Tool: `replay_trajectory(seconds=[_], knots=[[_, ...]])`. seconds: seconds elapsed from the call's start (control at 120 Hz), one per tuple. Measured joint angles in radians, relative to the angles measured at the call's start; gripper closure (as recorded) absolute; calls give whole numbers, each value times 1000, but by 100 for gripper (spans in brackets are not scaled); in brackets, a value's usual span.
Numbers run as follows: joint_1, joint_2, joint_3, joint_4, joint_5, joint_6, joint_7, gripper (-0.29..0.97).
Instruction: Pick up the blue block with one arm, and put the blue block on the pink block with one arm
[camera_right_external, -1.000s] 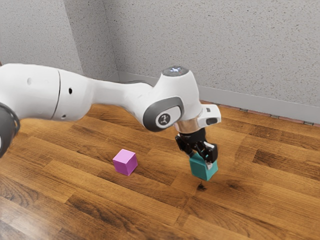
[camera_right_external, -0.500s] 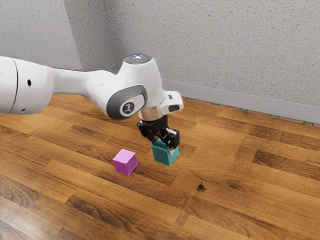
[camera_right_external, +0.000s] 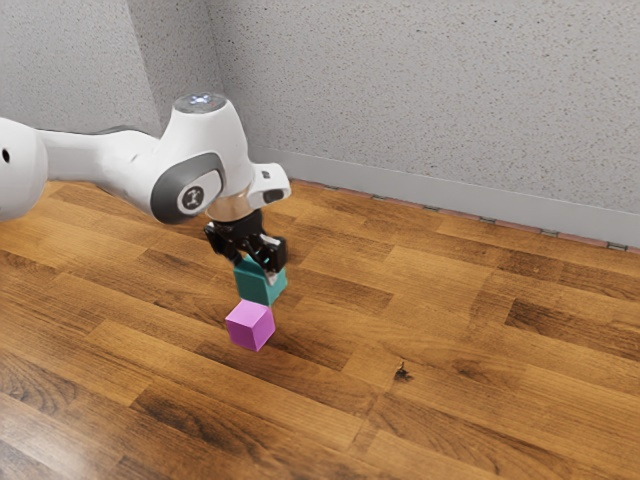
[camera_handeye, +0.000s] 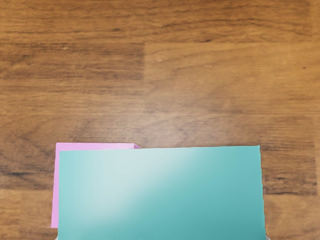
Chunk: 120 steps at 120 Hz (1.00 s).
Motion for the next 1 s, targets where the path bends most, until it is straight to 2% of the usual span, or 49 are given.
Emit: replay_trajectory(seconds=[0.375,1.0], knots=[[31,1,41,-33,-2,3,114,31],[49,65,47,-16,-2,19,219,31]])
